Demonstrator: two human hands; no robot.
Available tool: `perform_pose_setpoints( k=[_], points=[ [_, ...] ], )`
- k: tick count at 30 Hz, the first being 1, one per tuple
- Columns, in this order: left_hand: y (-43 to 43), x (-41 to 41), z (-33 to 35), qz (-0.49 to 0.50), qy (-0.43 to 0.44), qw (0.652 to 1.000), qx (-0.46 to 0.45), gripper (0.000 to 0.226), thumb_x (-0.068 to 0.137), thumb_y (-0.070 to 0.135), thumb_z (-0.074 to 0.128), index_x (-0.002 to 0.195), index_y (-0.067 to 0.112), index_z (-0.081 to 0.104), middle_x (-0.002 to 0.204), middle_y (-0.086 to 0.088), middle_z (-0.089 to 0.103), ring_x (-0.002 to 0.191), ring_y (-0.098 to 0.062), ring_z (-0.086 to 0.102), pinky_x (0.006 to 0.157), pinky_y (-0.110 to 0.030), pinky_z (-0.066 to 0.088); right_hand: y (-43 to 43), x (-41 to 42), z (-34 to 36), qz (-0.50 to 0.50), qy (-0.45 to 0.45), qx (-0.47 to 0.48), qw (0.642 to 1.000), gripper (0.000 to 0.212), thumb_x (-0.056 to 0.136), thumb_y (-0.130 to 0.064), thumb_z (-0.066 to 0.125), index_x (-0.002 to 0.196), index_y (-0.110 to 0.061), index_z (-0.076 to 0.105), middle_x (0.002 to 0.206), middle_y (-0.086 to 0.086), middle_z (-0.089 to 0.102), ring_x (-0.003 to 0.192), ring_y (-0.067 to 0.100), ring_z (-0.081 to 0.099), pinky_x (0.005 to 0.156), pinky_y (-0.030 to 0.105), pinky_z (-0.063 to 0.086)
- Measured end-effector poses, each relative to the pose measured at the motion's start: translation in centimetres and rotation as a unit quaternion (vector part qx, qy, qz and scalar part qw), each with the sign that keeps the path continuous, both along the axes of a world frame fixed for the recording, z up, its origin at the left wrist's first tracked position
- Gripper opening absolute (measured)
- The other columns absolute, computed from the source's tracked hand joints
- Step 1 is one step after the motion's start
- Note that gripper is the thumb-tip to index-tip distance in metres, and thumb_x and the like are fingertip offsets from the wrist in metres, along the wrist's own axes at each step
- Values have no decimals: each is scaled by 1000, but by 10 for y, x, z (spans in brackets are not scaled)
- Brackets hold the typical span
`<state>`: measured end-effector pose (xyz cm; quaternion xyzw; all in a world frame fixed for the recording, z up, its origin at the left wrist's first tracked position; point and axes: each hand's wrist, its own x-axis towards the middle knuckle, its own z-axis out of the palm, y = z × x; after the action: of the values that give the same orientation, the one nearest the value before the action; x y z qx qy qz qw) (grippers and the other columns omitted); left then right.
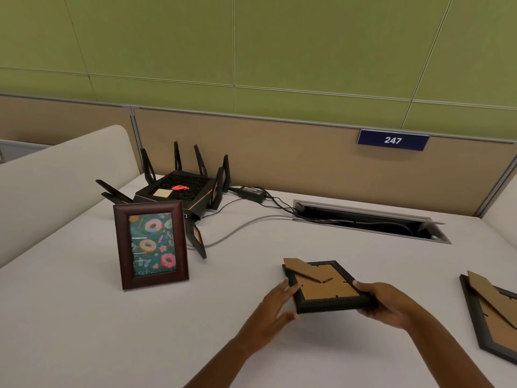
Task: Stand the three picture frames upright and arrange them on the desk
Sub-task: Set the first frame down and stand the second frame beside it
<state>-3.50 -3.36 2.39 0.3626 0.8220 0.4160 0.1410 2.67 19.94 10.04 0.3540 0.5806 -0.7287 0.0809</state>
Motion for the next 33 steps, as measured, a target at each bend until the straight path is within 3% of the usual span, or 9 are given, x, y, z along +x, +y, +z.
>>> perform_pose_setpoints(
  k=[4,8,12,16,19,21,25,29,33],
  points=[
    [-22,-15,14,44,44,996,62,48,89,32,51,126,45,24,147,9,24,136,-6,21,113,-25,22,-26,-16,17,-2,9,-44,999,11,88,-4,52,87,6,54,82,20,58,70,27,57,39,25,55],
    [-47,-32,26,119,113,977,135,29,89,1,46,114,13,54,122,-8,55,118,-17,49,104,-20,36,-56,-32,33,35,27,-79,996,12,87,-5,52,93,5,54,80,23,65,66,32,66,40,29,56],
    [-65,-44,38,190,145,945,223,32,84,-8,50,100,20,57,98,-3,62,95,-3,56,87,-6,42,-77,-49,48,74,96,-124,985,24,90,-15,47,89,6,60,69,23,72,63,32,72,47,32,59],
    [-77,-60,44,263,66,924,271,23,89,-4,46,109,2,55,96,1,60,88,-7,56,74,0,43,-94,-68,39,133,141,24,981,34,95,-22,40,108,3,58,94,18,70,81,28,70,69,33,60],
    [-86,-70,52,251,1,922,296,25,91,0,43,114,9,49,104,1,58,96,-10,54,72,0,46,-107,-81,22,143,158,251,944,40,89,-22,53,126,-10,43,120,9,54,108,27,55,92,38,46],
    [-91,-75,55,237,-27,922,306,25,91,0,42,112,14,47,104,2,57,96,-11,54,72,-1,46,-119,-88,14,155,194,299,921,46,86,-22,58,128,-16,40,121,2,51,115,22,49,93,37,43],
    [-98,-85,59,207,-90,921,317,28,92,4,42,118,11,46,111,-2,56,102,-13,54,77,-5,49,-134,-102,3,155,258,261,917,31,88,-16,54,119,-14,51,121,9,60,105,20,59,83,24,49],
    [-105,-101,59,200,-130,917,321,20,93,11,43,105,25,52,108,-1,61,100,-14,59,85,-21,50,-143,-113,-8,139,276,172,935,24,87,-12,54,109,-21,54,114,6,62,95,8,62,69,16,53],
    [-107,-115,58,179,-217,890,359,23,90,30,42,104,27,60,97,8,69,90,-5,68,74,-16,55,-150,-123,-25,134,266,135,945,23,88,-11,52,109,-21,53,111,4,63,95,10,63,69,16,56]
  ],
)
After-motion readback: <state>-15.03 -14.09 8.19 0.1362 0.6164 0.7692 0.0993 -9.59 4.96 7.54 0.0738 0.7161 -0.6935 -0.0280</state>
